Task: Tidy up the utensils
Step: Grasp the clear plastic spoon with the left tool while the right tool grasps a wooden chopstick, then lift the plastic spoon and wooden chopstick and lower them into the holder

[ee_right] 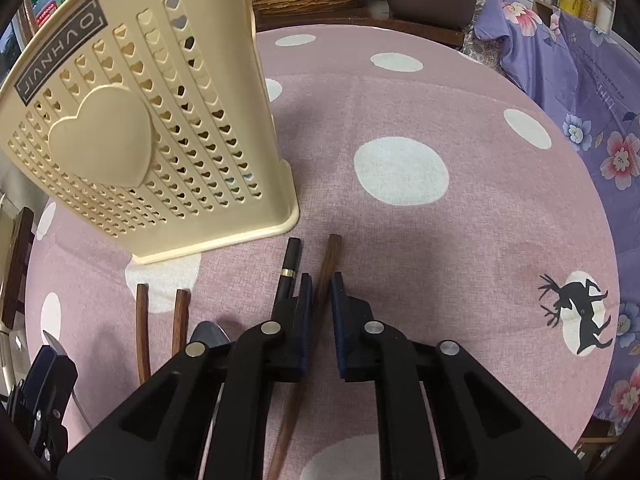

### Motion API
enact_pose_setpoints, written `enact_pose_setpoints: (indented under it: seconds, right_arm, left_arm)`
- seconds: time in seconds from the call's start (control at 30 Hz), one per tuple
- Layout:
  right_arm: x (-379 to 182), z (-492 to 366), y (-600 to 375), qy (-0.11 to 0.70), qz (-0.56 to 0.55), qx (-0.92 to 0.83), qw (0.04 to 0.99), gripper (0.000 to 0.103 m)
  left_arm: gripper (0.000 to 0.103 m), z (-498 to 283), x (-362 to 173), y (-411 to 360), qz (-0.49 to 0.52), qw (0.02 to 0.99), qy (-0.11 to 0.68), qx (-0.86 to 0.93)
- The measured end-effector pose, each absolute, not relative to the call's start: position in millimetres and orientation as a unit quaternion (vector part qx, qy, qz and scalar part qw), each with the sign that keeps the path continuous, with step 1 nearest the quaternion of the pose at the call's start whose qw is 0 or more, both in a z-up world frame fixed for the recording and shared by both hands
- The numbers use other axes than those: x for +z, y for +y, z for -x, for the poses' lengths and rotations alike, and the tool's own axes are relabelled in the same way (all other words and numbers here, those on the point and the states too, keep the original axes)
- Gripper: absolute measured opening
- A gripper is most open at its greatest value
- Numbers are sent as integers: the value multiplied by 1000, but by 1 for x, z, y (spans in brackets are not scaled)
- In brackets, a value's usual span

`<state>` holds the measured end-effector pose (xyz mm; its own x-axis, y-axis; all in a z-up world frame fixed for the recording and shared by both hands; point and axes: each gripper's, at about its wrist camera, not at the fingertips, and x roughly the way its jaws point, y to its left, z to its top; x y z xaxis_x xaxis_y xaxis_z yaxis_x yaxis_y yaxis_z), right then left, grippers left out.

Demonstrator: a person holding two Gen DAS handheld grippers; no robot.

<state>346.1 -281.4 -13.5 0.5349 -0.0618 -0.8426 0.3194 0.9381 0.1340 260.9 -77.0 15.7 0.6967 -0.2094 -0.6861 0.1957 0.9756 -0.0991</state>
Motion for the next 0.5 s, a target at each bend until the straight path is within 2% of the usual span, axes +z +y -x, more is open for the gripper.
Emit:
enact_pose_setpoints:
  seconds: [0.27, 0.5]
  right_arm:
    - [-7, -337, -293, 448, -171, -90, 873, 9]
    - [25, -311, -298, 399, -182, -62, 897, 8]
  left_arm:
    - [37, -262, 22, -74, 21, 925, 362, -117]
    - [36, -261, 32, -72, 28, 930, 346, -121]
